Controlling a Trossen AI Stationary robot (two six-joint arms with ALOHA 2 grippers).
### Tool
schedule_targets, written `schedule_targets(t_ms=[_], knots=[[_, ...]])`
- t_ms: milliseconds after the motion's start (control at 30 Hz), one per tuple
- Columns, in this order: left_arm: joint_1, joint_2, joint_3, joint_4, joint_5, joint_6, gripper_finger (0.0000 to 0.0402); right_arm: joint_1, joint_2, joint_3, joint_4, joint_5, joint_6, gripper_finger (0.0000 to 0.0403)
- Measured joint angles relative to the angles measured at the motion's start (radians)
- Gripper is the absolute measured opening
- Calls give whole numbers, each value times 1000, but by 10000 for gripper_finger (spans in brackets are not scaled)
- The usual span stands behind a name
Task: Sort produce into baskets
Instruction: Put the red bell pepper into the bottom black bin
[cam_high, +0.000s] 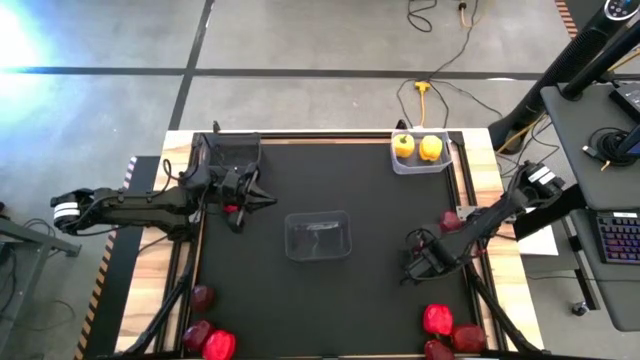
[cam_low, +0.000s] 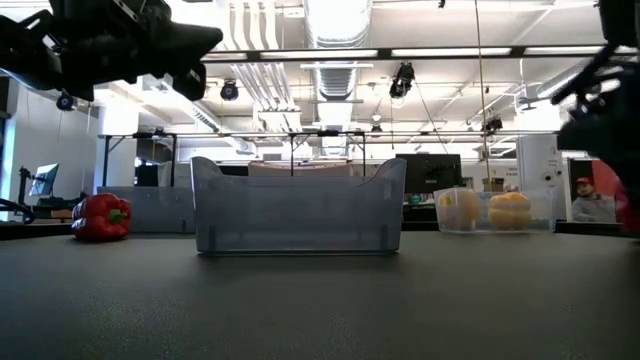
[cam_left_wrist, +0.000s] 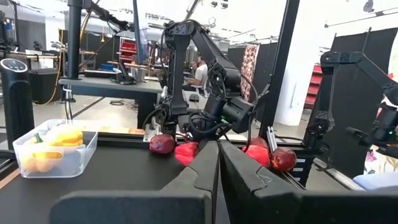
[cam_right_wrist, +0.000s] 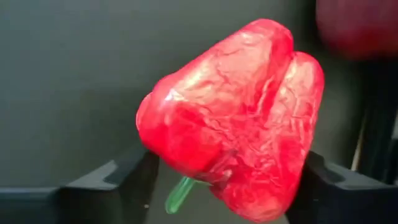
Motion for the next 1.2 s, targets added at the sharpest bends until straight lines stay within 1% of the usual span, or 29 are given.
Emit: schedule_targets(t_ms=[100,200,300,433,533,667,767,933,1033,1200], knots=[[-4,0,0,6,0,-8,0,-19,-9,55,-59,60,-90,209],[-4,1,0,21,0,-23,0,-46,-17,113,-89,117,-210,184],[-5,1,0,31,0,-30,0,-82,-17,173,-86,151,-339,175],[-5,1,0,37,-1,-35,0,-131,0,271,-70,181,-506,174],[-6,1,0,38,-1,-35,0,-170,8,370,-49,155,-683,174],[-6,1,0,39,-1,-35,0,-237,10,505,-26,73,-964,174],[-6,1,0,40,-1,-35,0,-317,10,564,84,-2,-1128,174],[-7,1,0,51,-1,-62,0,-454,64,556,351,-243,-1390,175],[-16,-3,0,53,12,-91,0,-525,140,543,415,-408,-1458,175],[-69,-27,0,65,51,-104,0,-624,301,553,490,-656,-1465,175]])
